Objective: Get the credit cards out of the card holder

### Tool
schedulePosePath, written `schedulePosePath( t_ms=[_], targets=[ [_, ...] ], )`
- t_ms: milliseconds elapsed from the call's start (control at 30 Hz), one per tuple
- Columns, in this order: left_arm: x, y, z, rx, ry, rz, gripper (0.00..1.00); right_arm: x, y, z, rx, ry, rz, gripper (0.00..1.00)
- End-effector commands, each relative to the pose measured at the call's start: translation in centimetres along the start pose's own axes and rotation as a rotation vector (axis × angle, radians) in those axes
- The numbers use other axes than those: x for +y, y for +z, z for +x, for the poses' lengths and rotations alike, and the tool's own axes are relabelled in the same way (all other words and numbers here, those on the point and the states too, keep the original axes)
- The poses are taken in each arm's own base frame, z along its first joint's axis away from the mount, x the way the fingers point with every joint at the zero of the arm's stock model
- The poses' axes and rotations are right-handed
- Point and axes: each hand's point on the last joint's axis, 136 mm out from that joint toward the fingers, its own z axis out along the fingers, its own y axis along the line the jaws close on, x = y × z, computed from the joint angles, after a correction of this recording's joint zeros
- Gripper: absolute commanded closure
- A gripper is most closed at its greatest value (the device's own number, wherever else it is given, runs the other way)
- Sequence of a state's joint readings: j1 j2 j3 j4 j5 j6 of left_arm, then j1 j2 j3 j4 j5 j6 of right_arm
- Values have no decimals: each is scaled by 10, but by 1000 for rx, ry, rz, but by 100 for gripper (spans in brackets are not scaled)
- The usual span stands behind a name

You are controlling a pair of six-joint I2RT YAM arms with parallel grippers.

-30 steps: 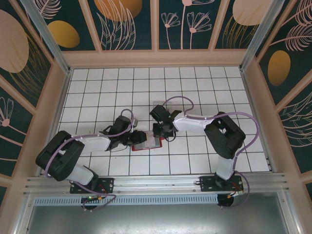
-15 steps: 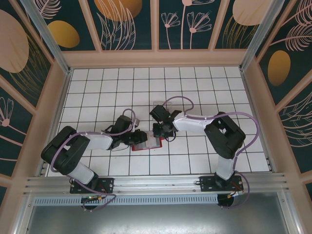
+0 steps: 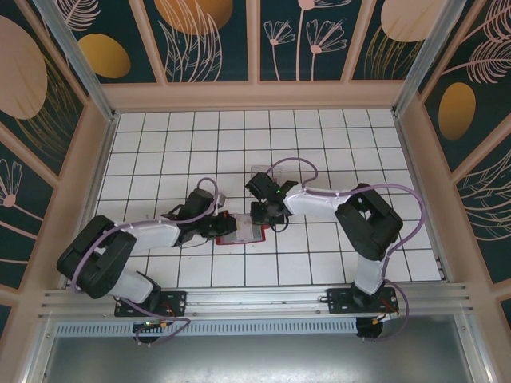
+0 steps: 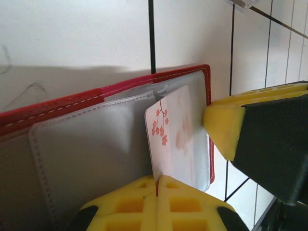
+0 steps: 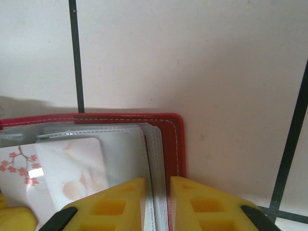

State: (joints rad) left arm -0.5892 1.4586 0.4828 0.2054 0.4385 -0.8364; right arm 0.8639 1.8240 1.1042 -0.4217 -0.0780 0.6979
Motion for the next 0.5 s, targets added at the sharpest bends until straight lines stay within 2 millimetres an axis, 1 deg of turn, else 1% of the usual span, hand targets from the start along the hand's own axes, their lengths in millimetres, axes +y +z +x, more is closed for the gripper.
schedulePosePath(
  t_ms=[0,133,200,367,467],
  targets=[
    [11,-9,1,-6,43,-90,97,-40,10,27,88,12,148,79],
    [8,-23,-5,-22,106,-141,99,-40,7,24,81,11,150,79],
    [4,-31,-11,-29,156,-172,100,-37,3,21,68,6,142,78],
    [-22,-50,-25,-32,370,-177,100,-26,-15,8,24,1,79,70],
    [-39,-56,-41,-24,515,-197,100,-21,-30,-2,-10,8,26,67]
  ],
)
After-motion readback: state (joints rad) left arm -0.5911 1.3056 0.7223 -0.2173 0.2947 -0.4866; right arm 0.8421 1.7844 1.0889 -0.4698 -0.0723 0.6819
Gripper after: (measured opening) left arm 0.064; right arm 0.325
